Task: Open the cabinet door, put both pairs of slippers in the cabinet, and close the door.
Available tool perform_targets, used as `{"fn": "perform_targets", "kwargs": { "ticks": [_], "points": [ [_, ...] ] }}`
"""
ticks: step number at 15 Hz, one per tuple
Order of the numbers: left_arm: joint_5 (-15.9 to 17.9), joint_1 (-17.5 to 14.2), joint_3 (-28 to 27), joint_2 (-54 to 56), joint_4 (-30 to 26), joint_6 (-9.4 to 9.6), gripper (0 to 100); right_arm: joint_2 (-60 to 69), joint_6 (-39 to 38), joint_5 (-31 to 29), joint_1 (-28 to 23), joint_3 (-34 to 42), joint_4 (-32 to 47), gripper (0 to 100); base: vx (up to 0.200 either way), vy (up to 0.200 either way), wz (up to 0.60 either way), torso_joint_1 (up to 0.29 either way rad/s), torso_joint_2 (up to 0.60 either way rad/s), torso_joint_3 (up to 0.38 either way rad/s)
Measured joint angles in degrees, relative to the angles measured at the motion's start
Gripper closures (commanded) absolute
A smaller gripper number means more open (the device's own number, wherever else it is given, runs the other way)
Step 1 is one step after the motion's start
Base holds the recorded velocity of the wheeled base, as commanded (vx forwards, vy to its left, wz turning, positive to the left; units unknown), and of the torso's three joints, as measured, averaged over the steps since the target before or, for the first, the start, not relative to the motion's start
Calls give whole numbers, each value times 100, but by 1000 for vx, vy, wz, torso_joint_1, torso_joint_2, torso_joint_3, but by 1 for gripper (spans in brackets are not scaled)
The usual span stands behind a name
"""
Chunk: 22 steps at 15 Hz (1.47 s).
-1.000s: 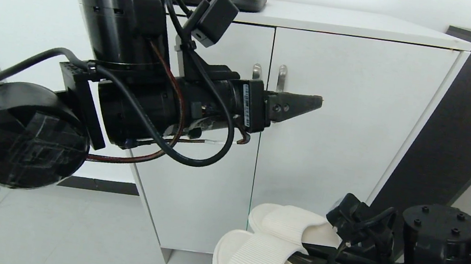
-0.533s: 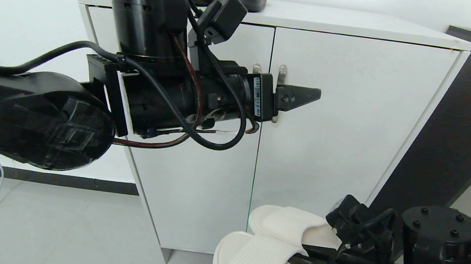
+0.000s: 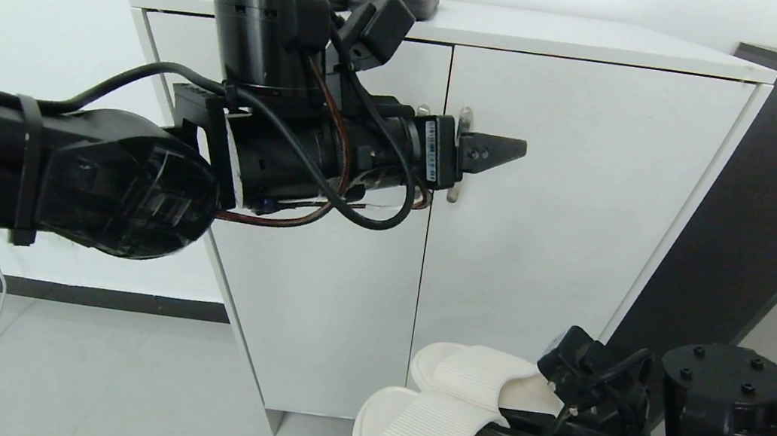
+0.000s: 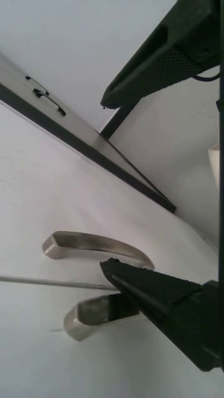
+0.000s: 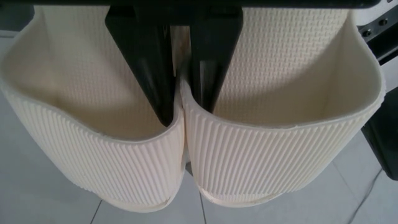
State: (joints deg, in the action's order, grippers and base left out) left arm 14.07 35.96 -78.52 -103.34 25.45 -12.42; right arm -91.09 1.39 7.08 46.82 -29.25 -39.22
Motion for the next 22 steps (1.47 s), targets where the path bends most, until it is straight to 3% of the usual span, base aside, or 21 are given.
{"fn": "perform_targets", "kwargs": {
  "ticks": [12, 13, 18, 22],
  "points": [
    [-46, -11, -224, -407, -13, -35, 0, 2, -2, 2, 26, 12, 2, 100, 0, 0, 0, 0, 0, 0],
    [-41, -11, -224, -410, -11, -38, 100, 5, 0, 2, 39, 22, 5, 100, 0, 0, 0, 0, 0, 0],
    [-85, -22, -207, -422, 2, -33, 100, 10, -2, 6, 66, 54, 5, 100, 0, 0, 0, 0, 0, 0],
    [-39, 23, -17, -341, 71, -33, 100, 84, 176, 468, 111, 223, -184, 100, 0, 0, 0, 0, 0, 0]
  ]
}}
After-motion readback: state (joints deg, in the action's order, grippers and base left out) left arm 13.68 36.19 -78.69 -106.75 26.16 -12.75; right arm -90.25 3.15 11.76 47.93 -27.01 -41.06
